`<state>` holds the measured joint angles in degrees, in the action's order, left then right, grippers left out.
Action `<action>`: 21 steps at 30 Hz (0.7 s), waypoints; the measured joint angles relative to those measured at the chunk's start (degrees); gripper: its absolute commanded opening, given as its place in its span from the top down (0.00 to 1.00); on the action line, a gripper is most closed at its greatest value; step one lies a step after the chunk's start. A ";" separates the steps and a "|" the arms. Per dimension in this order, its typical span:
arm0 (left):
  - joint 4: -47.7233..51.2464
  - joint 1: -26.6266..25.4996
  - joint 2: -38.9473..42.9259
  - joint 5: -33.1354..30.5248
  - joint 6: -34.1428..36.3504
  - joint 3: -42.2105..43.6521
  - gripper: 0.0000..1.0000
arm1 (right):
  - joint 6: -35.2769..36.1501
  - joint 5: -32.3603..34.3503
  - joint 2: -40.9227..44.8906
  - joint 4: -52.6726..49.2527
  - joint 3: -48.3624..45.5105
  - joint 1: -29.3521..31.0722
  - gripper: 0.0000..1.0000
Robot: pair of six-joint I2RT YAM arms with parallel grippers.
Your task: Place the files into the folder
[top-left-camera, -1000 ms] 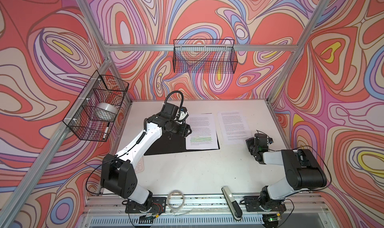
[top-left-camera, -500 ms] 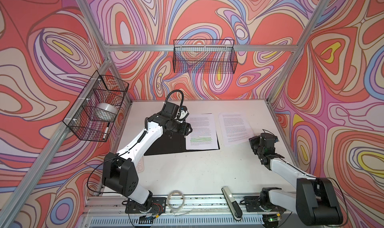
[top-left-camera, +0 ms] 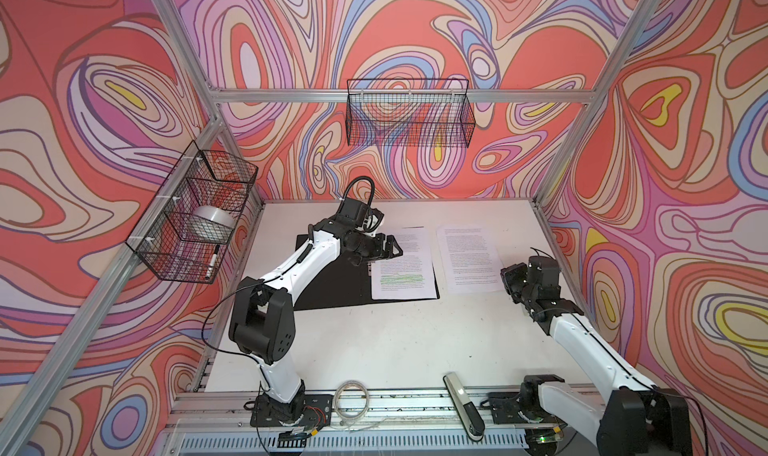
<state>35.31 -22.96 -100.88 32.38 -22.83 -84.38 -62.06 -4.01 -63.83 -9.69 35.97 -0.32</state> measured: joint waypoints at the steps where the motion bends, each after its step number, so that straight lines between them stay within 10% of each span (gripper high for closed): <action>1: 0.00 -0.07 -0.31 0.13 -0.15 -0.17 0.12 | 1.79 -0.63 -2.32 -1.60 2.75 0.00 0.68; 21: 2.97 -2.16 -3.02 -4.17 3.78 -2.67 0.12 | 36.68 -0.24 -51.91 -33.00 54.69 -1.20 0.49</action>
<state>38.28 -25.12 -103.90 28.21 -19.05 -87.05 -25.39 -4.25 -115.74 -42.70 90.65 -1.52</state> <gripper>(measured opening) 0.878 0.513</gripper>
